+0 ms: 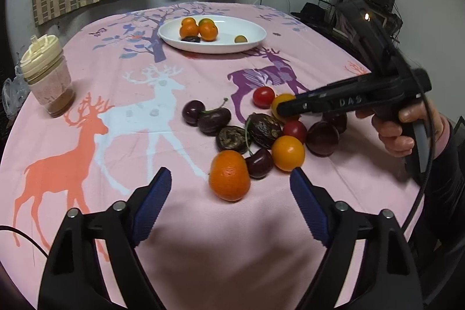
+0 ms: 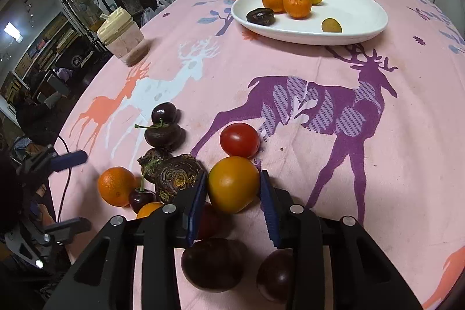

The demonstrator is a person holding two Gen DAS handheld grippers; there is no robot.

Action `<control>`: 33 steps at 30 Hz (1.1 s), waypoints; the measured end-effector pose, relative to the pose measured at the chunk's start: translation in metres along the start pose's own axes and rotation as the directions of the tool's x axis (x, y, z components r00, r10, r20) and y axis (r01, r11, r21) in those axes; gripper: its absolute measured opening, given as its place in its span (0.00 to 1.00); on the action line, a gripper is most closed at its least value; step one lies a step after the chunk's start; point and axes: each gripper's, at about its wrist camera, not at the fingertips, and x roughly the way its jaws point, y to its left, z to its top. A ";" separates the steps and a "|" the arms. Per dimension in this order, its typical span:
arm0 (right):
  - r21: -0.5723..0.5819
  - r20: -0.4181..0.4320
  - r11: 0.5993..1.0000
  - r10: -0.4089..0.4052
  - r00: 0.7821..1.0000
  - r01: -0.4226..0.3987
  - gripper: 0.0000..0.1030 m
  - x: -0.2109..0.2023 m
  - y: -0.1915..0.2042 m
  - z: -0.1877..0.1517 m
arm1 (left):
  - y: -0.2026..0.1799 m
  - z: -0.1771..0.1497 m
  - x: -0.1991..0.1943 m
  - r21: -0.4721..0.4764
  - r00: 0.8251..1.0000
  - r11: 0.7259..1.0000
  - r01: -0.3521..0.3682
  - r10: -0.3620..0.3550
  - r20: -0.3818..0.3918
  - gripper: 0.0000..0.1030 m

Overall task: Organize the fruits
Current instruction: 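Release the tangerine and plum onto the white plate, then carry a tangerine in each tool to the plate and release them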

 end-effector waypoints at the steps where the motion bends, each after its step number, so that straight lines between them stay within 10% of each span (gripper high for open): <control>1: 0.007 0.011 1.000 0.015 1.000 -0.015 0.36 -0.004 -0.001 0.000 | -0.002 -0.001 0.003 0.008 1.000 1.000 -0.002 0.002 -0.006 0.74; 16: 0.017 0.059 1.000 0.012 0.998 -0.013 0.36 -0.019 -0.007 0.002 | 0.014 -0.004 0.030 -0.063 0.995 0.996 0.056 -0.061 -0.076 0.36; 24: 0.016 0.062 1.000 0.024 0.998 -0.025 0.36 -0.020 -0.009 0.004 | 0.019 0.000 0.018 -0.070 0.996 0.995 0.071 -0.074 -0.042 0.34; 33: 0.028 0.216 0.997 0.061 0.974 -0.068 0.36 -0.046 -0.018 0.024 | 0.029 0.100 0.014 0.004 0.984 0.989 0.147 -0.147 0.101 0.35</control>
